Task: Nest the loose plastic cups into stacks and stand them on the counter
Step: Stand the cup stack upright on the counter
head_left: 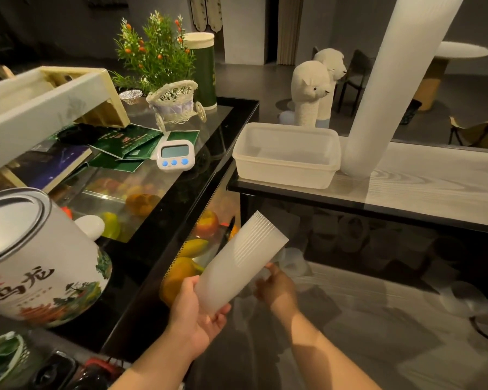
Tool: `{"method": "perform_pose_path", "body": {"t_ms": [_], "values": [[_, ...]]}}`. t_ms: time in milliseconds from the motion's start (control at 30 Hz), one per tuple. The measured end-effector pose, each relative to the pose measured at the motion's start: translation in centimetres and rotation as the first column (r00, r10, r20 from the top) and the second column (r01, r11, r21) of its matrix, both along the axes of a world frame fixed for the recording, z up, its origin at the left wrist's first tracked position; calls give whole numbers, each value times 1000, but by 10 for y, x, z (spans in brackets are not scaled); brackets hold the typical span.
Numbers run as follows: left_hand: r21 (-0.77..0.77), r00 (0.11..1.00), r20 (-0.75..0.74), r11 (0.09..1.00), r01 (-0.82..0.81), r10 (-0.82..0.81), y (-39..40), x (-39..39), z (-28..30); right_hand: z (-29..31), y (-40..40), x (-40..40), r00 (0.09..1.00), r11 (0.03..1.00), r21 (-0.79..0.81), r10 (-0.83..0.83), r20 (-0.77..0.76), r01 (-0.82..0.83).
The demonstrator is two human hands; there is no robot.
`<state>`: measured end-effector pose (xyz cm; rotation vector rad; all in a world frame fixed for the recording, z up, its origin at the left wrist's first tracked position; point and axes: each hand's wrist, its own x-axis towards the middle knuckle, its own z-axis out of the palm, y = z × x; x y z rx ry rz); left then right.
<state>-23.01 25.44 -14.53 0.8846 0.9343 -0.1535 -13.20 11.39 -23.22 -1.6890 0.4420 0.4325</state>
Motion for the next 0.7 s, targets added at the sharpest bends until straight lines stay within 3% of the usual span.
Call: {"method": "perform_pose_path", "body": {"t_ms": [100, 200, 267, 333, 400, 600, 700], "values": [[26, 1000, -18, 1000, -5, 5, 2, 0, -3, 3, -19, 7, 990, 999, -4, -31, 136, 32], [69, 999, -32, 998, -5, 7, 3, 0, -10, 37, -60, 9, 924, 984, 23, -176, 338, 179], [93, 999, -38, 996, -3, 7, 1, 1, -13, 65, -86, 10, 843, 944, 138, -328, 426, 298], [106, 999, -43, 994, 14, -9, -4, 3, -15, 95, -102, 8, 801, 923, 241, -381, 462, 300], [116, 998, -50, 993, 37, -31, -11, 4, -17, 117, -106, 0, 820, 958, 235, -267, 507, 166], [113, 997, -59, 992, 61, -54, -20, 5, -18, 114, -97, -10, 878, 986, -134, 148, 454, -97], [106, 994, -97, 993, 50, -40, -16, 3, -22, 107, -95, -12, 892, 956, -103, 292, 346, -273]]}}
